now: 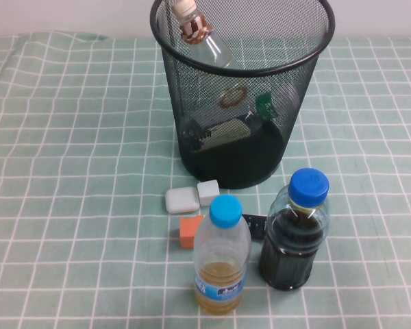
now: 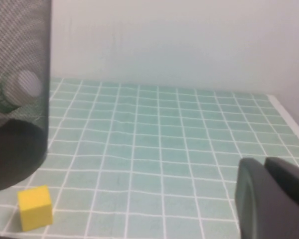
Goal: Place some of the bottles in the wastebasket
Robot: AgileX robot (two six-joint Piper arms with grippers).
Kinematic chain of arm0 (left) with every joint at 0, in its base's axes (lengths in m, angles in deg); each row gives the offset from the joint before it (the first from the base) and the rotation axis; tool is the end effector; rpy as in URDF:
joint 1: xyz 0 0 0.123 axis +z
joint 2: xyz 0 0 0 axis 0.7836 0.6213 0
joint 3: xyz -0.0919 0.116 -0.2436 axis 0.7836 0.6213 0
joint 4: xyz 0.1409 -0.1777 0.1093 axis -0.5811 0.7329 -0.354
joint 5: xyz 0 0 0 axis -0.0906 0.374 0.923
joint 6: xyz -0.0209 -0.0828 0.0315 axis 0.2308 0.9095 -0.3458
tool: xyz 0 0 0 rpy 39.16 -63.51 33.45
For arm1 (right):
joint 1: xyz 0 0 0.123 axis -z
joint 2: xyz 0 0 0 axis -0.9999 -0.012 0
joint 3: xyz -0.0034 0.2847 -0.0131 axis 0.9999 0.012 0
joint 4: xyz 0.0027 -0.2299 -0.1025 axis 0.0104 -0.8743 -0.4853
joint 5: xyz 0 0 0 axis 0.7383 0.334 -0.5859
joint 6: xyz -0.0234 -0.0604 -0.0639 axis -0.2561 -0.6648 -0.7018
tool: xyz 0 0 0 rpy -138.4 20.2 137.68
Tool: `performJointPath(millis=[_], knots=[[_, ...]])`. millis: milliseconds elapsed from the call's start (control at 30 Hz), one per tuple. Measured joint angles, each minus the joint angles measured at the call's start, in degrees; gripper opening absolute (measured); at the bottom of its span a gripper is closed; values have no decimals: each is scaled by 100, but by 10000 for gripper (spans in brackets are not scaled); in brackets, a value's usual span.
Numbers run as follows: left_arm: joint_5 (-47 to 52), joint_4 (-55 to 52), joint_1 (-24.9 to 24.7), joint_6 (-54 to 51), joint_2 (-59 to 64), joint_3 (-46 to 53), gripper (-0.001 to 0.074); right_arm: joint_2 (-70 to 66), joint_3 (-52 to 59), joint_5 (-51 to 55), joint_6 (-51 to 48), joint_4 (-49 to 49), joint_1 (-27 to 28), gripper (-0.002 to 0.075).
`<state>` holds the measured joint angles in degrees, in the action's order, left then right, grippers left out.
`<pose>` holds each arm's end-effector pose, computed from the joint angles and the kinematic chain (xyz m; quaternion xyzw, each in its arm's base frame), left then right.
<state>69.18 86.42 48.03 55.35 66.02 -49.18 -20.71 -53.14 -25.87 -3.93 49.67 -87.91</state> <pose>0.0531 -0.0064 0.1728 0.0452 0.7978 -0.0246 0.6007 0.0685 -0.0023 0.2577 -0.0013 0.6689 -0.0243 0.7430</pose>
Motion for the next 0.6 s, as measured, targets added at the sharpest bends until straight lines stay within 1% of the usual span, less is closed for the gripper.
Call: performJointPath(millis=[100,167,233,367,600], knots=[[0,0,0,0,0,0,-1,426,732,-425,0,157,25,-6],[0,0,0,0,0,0,-1,675,1014,-458,0,414,25,-6],[0,0,0,0,0,0,-1,930,1010,12,-24,502,65,-6],[0,0,0,0,0,0,-1,1232,1020,411,-153,435,155,-6],[0,0,0,0,0,0,-1,1244,1020,1350,-186,437,357,-6]])
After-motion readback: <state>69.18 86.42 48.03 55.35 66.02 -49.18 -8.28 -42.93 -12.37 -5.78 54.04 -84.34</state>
